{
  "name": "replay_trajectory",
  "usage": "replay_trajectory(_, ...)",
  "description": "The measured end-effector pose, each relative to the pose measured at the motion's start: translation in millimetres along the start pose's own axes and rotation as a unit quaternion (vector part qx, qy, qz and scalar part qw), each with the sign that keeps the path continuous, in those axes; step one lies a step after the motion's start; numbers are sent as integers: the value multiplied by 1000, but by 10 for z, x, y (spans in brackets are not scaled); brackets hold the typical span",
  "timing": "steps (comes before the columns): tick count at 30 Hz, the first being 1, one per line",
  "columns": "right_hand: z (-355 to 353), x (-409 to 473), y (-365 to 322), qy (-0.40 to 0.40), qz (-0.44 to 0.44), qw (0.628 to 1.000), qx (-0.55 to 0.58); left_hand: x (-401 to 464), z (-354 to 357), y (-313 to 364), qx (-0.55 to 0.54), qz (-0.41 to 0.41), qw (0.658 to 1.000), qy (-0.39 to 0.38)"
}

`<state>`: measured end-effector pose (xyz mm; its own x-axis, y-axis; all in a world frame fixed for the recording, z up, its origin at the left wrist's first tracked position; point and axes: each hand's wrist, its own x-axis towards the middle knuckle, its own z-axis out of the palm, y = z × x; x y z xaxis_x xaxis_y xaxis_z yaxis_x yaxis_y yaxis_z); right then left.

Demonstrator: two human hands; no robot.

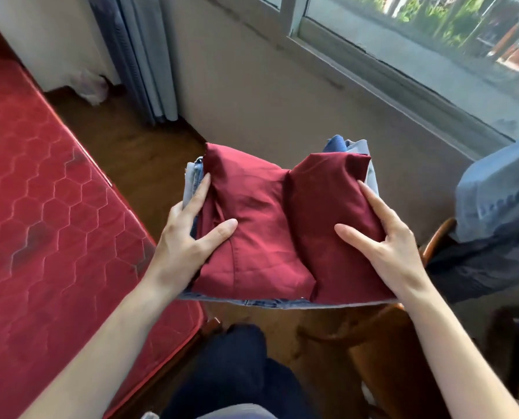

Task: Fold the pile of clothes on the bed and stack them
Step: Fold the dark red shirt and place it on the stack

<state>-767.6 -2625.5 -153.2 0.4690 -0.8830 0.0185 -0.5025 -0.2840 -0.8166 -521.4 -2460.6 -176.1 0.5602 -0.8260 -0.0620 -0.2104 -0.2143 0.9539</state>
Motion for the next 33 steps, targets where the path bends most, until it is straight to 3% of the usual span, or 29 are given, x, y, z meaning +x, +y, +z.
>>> replay_trajectory(15,465,2333,59,-115,-44,992,4,1714,-8,-112,15,-46,994,100)
replay_trajectory(25,1674,4028,-614,-224,-89,970,36,2925,-914,-211,64,-72,971,220)
replay_trajectory(33,2725,5250,-1101,-344,-141,928,19,3628,-1463,-549,27,-140,938,317)
